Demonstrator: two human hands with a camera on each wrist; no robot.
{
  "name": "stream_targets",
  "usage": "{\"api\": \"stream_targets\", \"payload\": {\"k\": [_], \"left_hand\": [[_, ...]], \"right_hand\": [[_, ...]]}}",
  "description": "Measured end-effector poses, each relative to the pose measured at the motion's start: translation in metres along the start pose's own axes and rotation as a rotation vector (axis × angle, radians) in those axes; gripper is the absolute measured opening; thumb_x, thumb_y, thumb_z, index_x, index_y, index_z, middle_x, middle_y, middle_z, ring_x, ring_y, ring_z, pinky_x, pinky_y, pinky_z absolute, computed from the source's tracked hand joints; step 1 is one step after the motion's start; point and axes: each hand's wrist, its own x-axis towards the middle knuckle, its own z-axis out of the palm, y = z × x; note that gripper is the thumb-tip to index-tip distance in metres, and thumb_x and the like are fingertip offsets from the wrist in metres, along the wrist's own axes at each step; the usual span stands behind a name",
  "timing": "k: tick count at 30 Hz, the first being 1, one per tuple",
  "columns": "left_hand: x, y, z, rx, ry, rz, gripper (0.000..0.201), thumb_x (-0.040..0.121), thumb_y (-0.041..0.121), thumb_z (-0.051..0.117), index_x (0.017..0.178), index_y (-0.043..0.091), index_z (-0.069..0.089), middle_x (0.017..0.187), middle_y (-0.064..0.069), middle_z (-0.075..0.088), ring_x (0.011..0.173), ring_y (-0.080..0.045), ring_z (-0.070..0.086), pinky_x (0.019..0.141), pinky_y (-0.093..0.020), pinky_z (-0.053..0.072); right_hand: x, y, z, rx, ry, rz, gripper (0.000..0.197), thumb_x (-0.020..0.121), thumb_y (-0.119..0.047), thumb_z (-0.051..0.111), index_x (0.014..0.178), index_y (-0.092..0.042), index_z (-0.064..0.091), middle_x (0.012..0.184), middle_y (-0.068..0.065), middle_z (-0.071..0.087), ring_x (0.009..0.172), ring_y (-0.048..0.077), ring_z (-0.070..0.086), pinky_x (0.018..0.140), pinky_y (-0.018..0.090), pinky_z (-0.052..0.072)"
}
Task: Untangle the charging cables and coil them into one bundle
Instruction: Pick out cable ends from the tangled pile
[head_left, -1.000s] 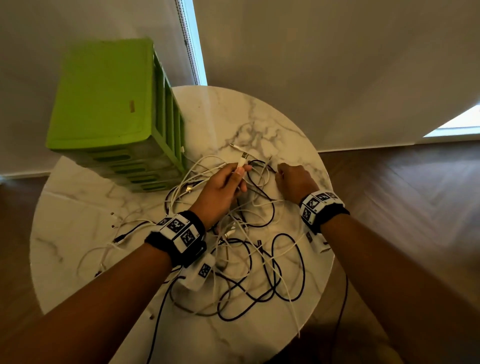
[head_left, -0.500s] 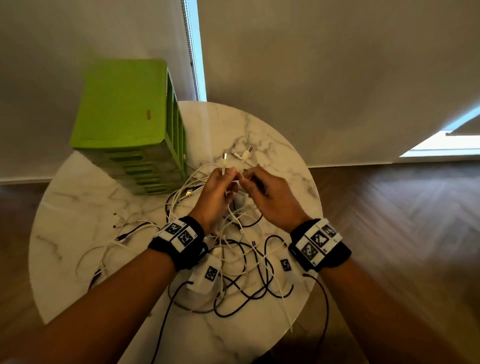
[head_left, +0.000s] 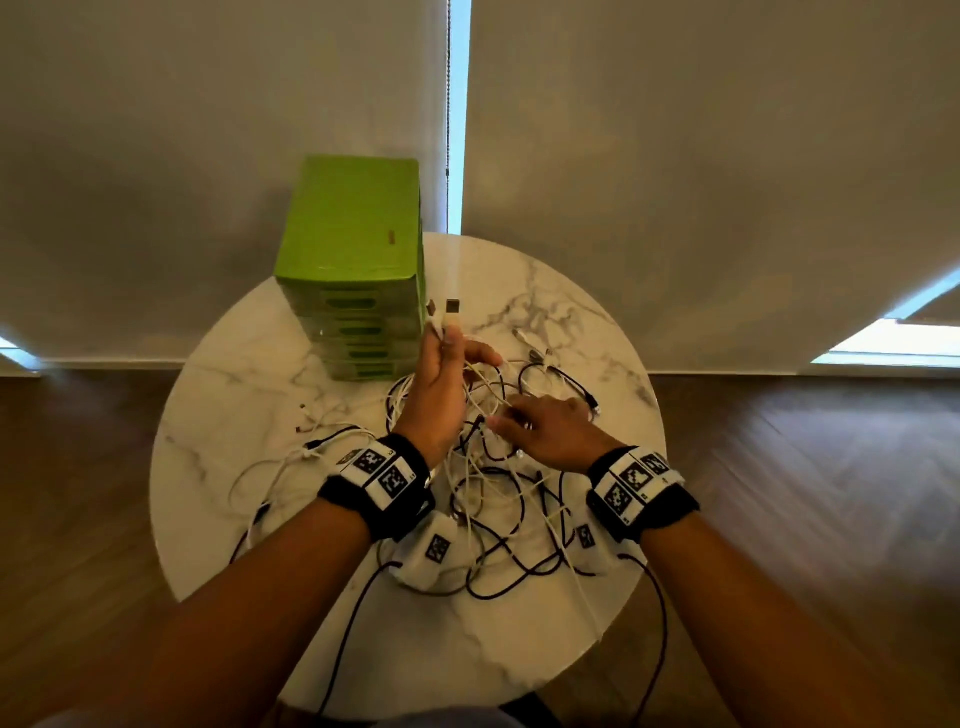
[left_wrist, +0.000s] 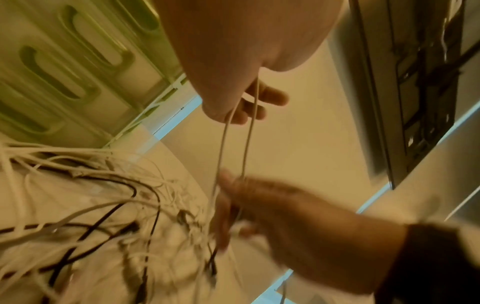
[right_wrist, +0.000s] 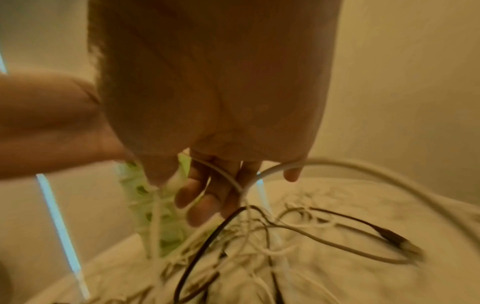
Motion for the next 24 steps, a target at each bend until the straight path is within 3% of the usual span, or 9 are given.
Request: {"api": "stream_targets", "payload": {"k": [2, 4, 6, 8, 11, 14, 17, 21, 24], "left_hand": [[0.002, 0.024, -0.008, -0.269, 0.061, -0.004, 0.034, 0.11, 0.038, 0.025, 0.092, 0.021, 0.048, 0.067, -0.003, 0.054, 0.074, -0.023, 0.067, 0.086, -0.047, 0.057], [0.01, 0.048, -0.025, -0.413, 0.128, 0.031, 0.037, 0.109, 0.042, 0.026, 0.086, 0.019, 0.044, 0.062, 0.002, 0.039, 0.055, -0.016, 0.05, 0.066, -0.04, 0.056], [0.019, 0.061, -0.047, -0.384, 0.151, 0.067, 0.035, 0.109, 0.045, 0.027, 0.085, 0.022, 0.039, 0.063, 0.006, 0.031, 0.052, -0.01, 0.031, 0.051, -0.028, 0.035], [0.023, 0.06, -0.066, -0.309, 0.123, 0.082, 0.025, 0.107, 0.043, 0.035, 0.09, 0.025, 0.041, 0.067, 0.008, 0.034, 0.057, -0.008, 0.031, 0.054, -0.025, 0.028], [0.009, 0.056, -0.075, -0.16, 0.084, 0.049, 0.016, 0.099, 0.034, 0.058, 0.086, 0.026, 0.063, 0.072, 0.015, 0.056, 0.069, -0.004, 0.052, 0.069, -0.023, 0.044], [-0.008, 0.046, -0.07, 0.187, 0.036, -0.123, 0.052, 0.102, 0.051, 0.046, 0.072, 0.013, 0.064, 0.06, 0.012, 0.056, 0.062, -0.006, 0.052, 0.067, -0.025, 0.043], [-0.016, 0.027, -0.063, 0.53, -0.189, -0.258, 0.076, 0.095, 0.074, 0.024, 0.059, 0.022, 0.065, 0.076, -0.017, 0.068, 0.069, -0.02, 0.054, 0.076, -0.035, 0.044], [-0.013, 0.005, -0.047, 0.508, -0.236, -0.343, 0.075, 0.097, 0.073, 0.024, 0.093, 0.023, 0.079, 0.09, -0.003, 0.075, 0.085, -0.019, 0.064, 0.085, -0.035, 0.046], [-0.008, 0.009, -0.038, 0.21, -0.175, -0.305, 0.062, 0.104, 0.058, 0.024, 0.109, 0.023, 0.076, 0.106, 0.007, 0.074, 0.084, 0.001, 0.064, 0.08, -0.031, 0.039]], "right_hand": [[-0.002, 0.014, 0.012, 0.082, -0.093, 0.053, 0.052, 0.096, -0.074, 0.026, 0.079, -0.035, 0.056, 0.083, -0.008, 0.07, 0.086, 0.014, 0.064, 0.09, 0.046, 0.042], [-0.007, 0.031, 0.023, 0.188, -0.131, 0.034, 0.046, 0.101, -0.063, 0.03, 0.073, -0.036, 0.055, 0.075, -0.006, 0.066, 0.075, 0.015, 0.063, 0.083, 0.044, 0.048], [-0.015, 0.044, 0.028, 0.259, -0.055, -0.006, 0.043, 0.102, -0.055, 0.036, 0.071, -0.032, 0.054, 0.07, -0.007, 0.06, 0.068, 0.011, 0.058, 0.078, 0.042, 0.05], [-0.015, 0.048, 0.026, 0.286, 0.019, -0.045, 0.043, 0.102, -0.054, 0.036, 0.074, -0.029, 0.056, 0.072, -0.007, 0.06, 0.069, 0.006, 0.057, 0.078, 0.034, 0.048], [-0.008, 0.041, 0.017, 0.229, 0.113, -0.09, 0.048, 0.103, -0.057, 0.033, 0.075, -0.028, 0.057, 0.072, -0.006, 0.063, 0.072, 0.006, 0.061, 0.083, 0.037, 0.049], [-0.004, 0.018, 0.003, 0.171, 0.284, -0.077, 0.046, 0.104, -0.051, 0.037, 0.075, -0.022, 0.059, 0.07, -0.004, 0.066, 0.072, 0.01, 0.064, 0.083, 0.037, 0.043], [-0.009, -0.017, -0.008, 0.116, 0.435, -0.127, 0.04, 0.104, -0.049, 0.04, 0.075, -0.026, 0.055, 0.068, -0.007, 0.063, 0.074, 0.012, 0.063, 0.086, 0.036, 0.031], [-0.02, -0.054, -0.009, -0.005, 0.432, -0.159, 0.027, 0.106, -0.043, 0.04, 0.083, -0.036, 0.053, 0.072, -0.015, 0.053, 0.08, 0.005, 0.047, 0.089, 0.039, 0.024], [-0.029, -0.06, -0.005, 0.165, 0.275, -0.22, 0.034, 0.106, -0.042, 0.041, 0.082, -0.026, 0.059, 0.071, -0.015, 0.06, 0.072, 0.006, 0.055, 0.083, 0.039, 0.039]]}}
